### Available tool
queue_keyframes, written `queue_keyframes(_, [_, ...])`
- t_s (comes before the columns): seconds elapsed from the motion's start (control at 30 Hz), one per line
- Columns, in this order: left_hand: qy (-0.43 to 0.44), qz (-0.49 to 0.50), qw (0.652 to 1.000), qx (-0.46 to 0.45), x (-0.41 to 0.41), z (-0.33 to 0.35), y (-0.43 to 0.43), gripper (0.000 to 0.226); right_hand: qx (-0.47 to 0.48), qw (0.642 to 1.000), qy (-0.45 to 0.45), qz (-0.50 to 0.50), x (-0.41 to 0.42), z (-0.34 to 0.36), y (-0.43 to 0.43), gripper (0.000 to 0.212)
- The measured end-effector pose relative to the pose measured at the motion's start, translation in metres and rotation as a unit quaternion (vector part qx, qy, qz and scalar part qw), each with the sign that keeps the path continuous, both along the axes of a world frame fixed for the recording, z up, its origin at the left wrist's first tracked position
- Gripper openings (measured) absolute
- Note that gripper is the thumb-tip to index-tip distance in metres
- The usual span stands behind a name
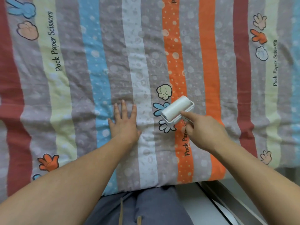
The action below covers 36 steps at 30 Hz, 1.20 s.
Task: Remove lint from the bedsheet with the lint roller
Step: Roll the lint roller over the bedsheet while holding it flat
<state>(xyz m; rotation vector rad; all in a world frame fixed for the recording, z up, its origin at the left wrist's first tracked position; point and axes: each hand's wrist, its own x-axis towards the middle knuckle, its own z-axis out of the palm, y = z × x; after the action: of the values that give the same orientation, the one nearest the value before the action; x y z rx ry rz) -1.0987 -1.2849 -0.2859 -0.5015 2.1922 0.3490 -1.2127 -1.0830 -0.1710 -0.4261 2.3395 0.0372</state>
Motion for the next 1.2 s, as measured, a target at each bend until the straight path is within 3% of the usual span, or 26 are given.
queue_keyframes(0.1, [0.011, 0.014, 1.000, -0.002, 0.003, 0.003, -0.004, 0.105, -0.058, 0.998, 0.010, 0.024, -0.012, -0.023, -0.049, 0.051])
queue_keyframes(0.23, [-0.003, 0.056, 0.997, -0.047, 0.019, 0.009, -0.021, 0.114, -0.106, 0.993, -0.047, 0.022, 0.001, -0.058, -0.115, 0.056])
queue_keyframes(0.33, [-0.021, 0.099, 0.993, -0.062, 0.030, 0.008, -0.034, 0.117, -0.089, 0.994, -0.061, 0.017, 0.020, -0.070, -0.118, 0.061])
queue_keyframes(0.63, [-0.016, 0.054, 0.997, -0.042, 0.036, 0.002, -0.038, 0.115, 0.020, 0.998, -0.049, 0.030, 0.050, -0.053, -0.026, 0.052])
queue_keyframes(0.93, [0.028, 0.046, 0.998, 0.021, 0.055, 0.009, -0.074, 0.103, 0.113, 0.989, -0.088, 0.043, 0.041, -0.004, -0.029, 0.046])
queue_keyframes(1.2, [0.053, 0.052, 0.997, -0.008, 0.079, 0.002, -0.111, 0.096, -0.094, 0.995, 0.006, 0.023, 0.031, -0.022, -0.162, 0.046])
